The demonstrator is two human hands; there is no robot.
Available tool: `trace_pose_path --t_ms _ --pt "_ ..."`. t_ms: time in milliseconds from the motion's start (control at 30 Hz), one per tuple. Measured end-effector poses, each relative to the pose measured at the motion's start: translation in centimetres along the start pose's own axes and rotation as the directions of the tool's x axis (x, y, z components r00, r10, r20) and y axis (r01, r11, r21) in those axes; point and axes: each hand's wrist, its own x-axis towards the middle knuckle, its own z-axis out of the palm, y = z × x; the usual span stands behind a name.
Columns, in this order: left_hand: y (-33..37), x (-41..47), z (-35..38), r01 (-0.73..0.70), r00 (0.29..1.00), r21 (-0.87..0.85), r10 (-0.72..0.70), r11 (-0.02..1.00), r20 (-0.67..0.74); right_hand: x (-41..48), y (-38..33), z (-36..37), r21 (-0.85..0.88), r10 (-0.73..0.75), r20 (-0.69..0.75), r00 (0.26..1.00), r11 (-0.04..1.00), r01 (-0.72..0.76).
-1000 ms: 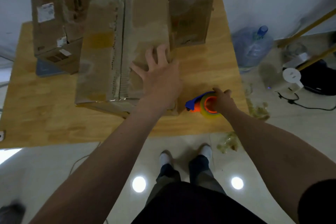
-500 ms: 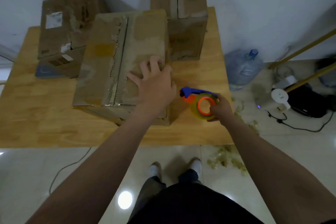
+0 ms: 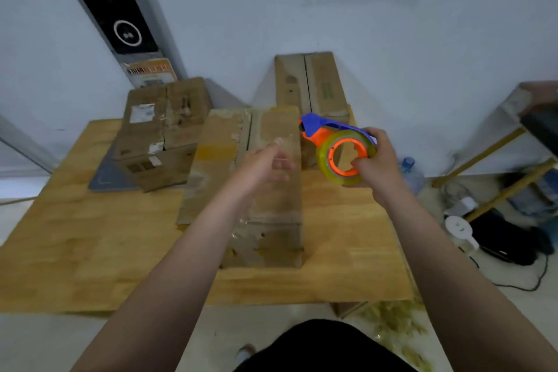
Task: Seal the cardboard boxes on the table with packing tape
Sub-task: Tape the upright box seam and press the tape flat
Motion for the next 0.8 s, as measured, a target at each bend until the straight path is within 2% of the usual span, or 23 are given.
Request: trace_pose_path --t_ms 167,300,633,800 --pt "0.8 0.0 -3.7 0.112 0.987 -0.207 -0.085 0.972 0.132 -1.6 -2.8 2.9 0.031 -0.129 -0.035 0.991 0.991 0.13" --pt "1.5 0.0 -5.5 0.125 0.987 -0.31 -0.086 0.943 0.136 -2.3 -3.5 4.7 0.025 -0.189 -0.03 0.982 0.982 0.189" --pt "0.7 0.2 -8.5 0.124 0.988 -0.295 -0.092 0.947 0.122 -3.9 -4.2 8.0 -0.029 -0.354 -0.053 0.934 0.935 0.353" --pt "0.2 0.4 -9.2 0.089 0.996 -0.31 -0.088 0.947 0.017 -4.4 -4.3 8.6 -0.078 -0.447 -0.006 0.895 0.892 0.445"
